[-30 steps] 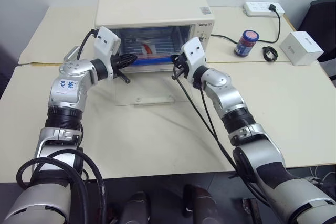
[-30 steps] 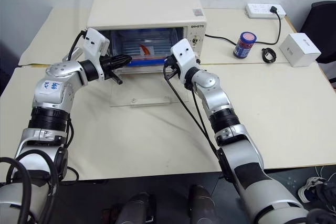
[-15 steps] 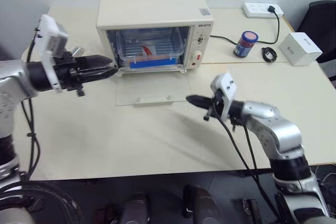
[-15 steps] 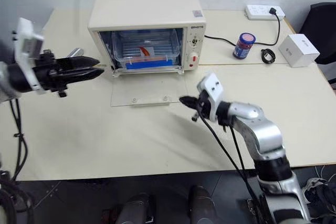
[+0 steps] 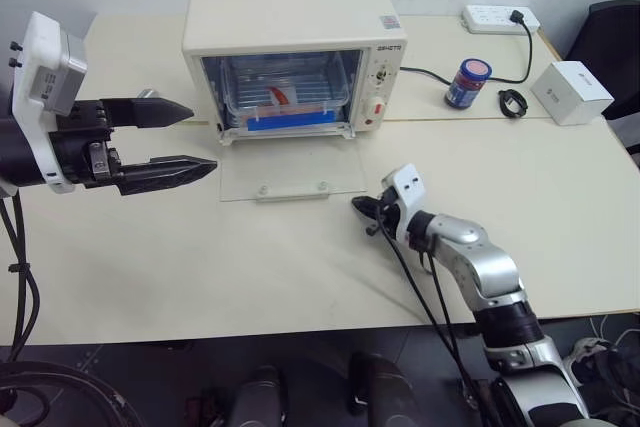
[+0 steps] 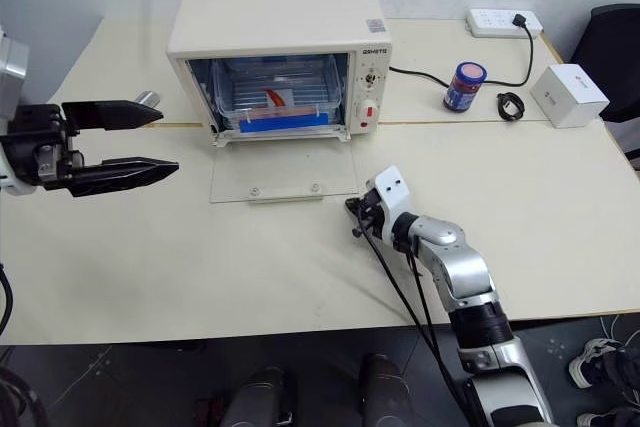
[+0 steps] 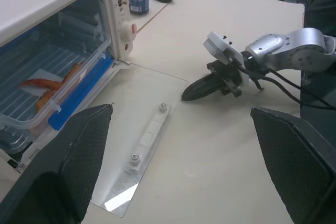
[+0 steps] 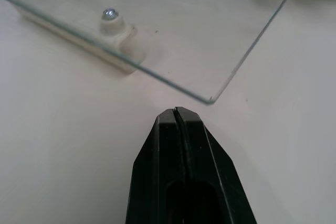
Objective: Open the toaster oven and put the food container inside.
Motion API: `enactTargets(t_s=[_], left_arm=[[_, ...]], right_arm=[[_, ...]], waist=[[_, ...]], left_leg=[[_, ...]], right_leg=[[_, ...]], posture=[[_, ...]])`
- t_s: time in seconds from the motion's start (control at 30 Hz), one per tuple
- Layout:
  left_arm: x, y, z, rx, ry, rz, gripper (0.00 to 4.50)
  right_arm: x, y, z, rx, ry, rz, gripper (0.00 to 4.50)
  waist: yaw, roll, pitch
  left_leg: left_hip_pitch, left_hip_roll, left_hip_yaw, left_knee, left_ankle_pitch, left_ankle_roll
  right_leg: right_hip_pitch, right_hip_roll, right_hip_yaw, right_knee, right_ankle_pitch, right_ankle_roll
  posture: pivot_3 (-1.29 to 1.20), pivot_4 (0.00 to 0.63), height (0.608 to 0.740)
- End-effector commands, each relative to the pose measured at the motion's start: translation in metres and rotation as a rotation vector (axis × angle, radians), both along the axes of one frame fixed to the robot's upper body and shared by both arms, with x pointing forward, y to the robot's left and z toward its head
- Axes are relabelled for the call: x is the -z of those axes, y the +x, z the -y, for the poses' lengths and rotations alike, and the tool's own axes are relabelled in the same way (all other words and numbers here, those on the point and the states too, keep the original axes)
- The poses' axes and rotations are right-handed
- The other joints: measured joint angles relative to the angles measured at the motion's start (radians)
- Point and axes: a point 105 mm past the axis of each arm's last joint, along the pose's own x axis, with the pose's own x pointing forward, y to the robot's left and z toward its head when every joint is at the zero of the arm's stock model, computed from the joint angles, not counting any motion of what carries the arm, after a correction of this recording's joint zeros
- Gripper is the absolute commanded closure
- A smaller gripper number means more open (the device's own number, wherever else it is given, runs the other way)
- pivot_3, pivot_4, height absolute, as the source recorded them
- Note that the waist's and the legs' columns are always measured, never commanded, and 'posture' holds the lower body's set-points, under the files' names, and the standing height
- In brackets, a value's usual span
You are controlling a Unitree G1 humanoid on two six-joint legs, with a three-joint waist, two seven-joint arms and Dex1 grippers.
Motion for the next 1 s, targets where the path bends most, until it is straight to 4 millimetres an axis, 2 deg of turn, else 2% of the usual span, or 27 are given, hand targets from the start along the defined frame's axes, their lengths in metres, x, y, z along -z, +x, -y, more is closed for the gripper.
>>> enactTargets(t_s=[0.03, 0.13, 0.23, 0.27, 0.33, 0.37, 0.47, 0.57, 0.67, 0.83, 0.87, 1.0], left_arm=[[-0.013, -0.007, -0.008, -0.044, 0.019, 0.069, 0.01], [-0.016, -0.007, -0.016, -0.092, 0.023, 0.089, 0.01], [-0.019, -0.010, -0.028, -0.154, 0.025, 0.113, 0.01], [-0.020, -0.011, -0.033, -0.174, 0.021, 0.120, 0.01], [-0.024, -0.011, -0.042, -0.215, 0.013, 0.140, 0.01], [-0.026, -0.011, -0.047, -0.237, 0.007, 0.149, 0.01], [-0.030, -0.012, -0.058, -0.282, 0.002, 0.171, 0.00], [-0.032, -0.014, -0.064, -0.302, 0.006, 0.180, 0.00], [-0.030, -0.016, -0.065, -0.304, 0.021, 0.179, 0.00], [-0.027, -0.019, -0.065, -0.299, 0.031, 0.179, 0.00], [-0.026, -0.019, -0.065, -0.299, 0.031, 0.178, 0.00], [-0.019, -0.021, -0.062, -0.285, 0.047, 0.157, 0.00]], right_arm=[[-0.043, 0.004, 0.000, -0.031, 0.049, 0.124, 4.50], [-0.079, 0.001, 0.005, -0.072, 0.071, 0.201, 4.50], [-0.147, -0.004, 0.021, -0.106, 0.155, 0.287, 4.50], [-0.161, -0.006, 0.025, -0.117, 0.154, 0.299, 4.50], [-0.175, -0.011, 0.034, -0.146, 0.129, 0.297, 4.50], [-0.179, -0.014, 0.038, -0.162, 0.114, 0.287, 4.50], [-0.182, -0.029, 0.051, -0.247, 0.052, 0.226, 3.98], [-0.180, -0.047, 0.064, -0.336, -0.028, 0.200, 3.02], [-0.190, -0.057, 0.080, -0.364, -0.013, 0.154, 1.98], [-0.193, -0.061, 0.090, -0.363, -0.006, 0.143, 0.25], [-0.192, -0.061, 0.091, -0.361, -0.007, 0.146, 0.04], [-0.185, -0.062, 0.092, -0.347, -0.035, 0.167, 0.04]], waist=[[0.000, 0.000, 0.000], [0.000, 0.000, 0.000], [0.001, 0.002, 0.001], [0.001, 0.003, 0.002], [0.002, 0.003, 0.002], [0.004, 0.002, 0.001], [0.004, 0.001, 0.000], [0.006, 0.001, 0.001], [0.005, 0.001, 0.001], [-0.001, 0.001, 0.001], [0.000, 0.001, 0.001], [0.002, 0.001, 0.001]], left_leg=[[0.000, 0.000, 0.000, 0.000, 0.000, 0.000], [0.000, 0.000, 0.000, 0.000, 0.000, 0.000], [-0.001, 0.000, 0.000, 0.000, 0.000, 0.000], [-0.001, 0.000, 0.000, 0.000, 0.000, 0.000], [-0.001, 0.001, 0.000, -0.001, 0.000, 0.000], [-0.001, 0.001, -0.001, -0.001, 0.000, 0.000], [-0.001, 0.000, -0.002, -0.002, -0.001, 0.000], [-0.001, 0.000, -0.001, -0.001, -0.002, 0.001], [-0.001, 0.000, 0.000, -0.001, -0.002, 0.001], [0.000, 0.001, 0.001, -0.001, -0.002, 0.001], [0.000, 0.001, 0.002, -0.001, -0.002, 0.001], [0.000, 0.001, 0.002, -0.001, -0.002, 0.001]], right_leg=[[0.000, 0.000, 0.000, 0.000, 0.000, 0.000], [0.000, 0.000, 0.000, 0.000, 0.000, 0.000], [-0.001, 0.000, 0.000, 0.000, 0.000, 0.000], [-0.001, 0.000, 0.000, 0.000, 0.000, 0.000], [-0.001, 0.000, 0.000, 0.000, 0.000, -0.001], [-0.001, 0.000, -0.001, 0.000, -0.001, -0.002], [0.000, 0.000, -0.002, 0.000, -0.002, -0.003], [0.000, -0.001, -0.001, 0.000, -0.002, -0.003], [-0.001, -0.001, -0.001, 0.000, -0.002, -0.003], [-0.001, 0.000, -0.001, 0.000, -0.002, -0.003], [-0.001, 0.000, 0.000, 0.000, -0.002, -0.003], [-0.001, 0.000, 0.000, 0.000, -0.002, -0.003]], posture=[[0.00, 0.150, 0.740], [0.00, 0.150, 0.740], [0.00, 0.150, 0.740], [0.00, 0.150, 0.740], [0.00, 0.150, 0.740], [0.00, 0.150, 0.740], [0.00, 0.150, 0.740], [0.00, 0.150, 0.740], [0.00, 0.150, 0.740], [0.00, 0.150, 0.740], [0.00, 0.150, 0.740], [0.00, 0.150, 0.740]])
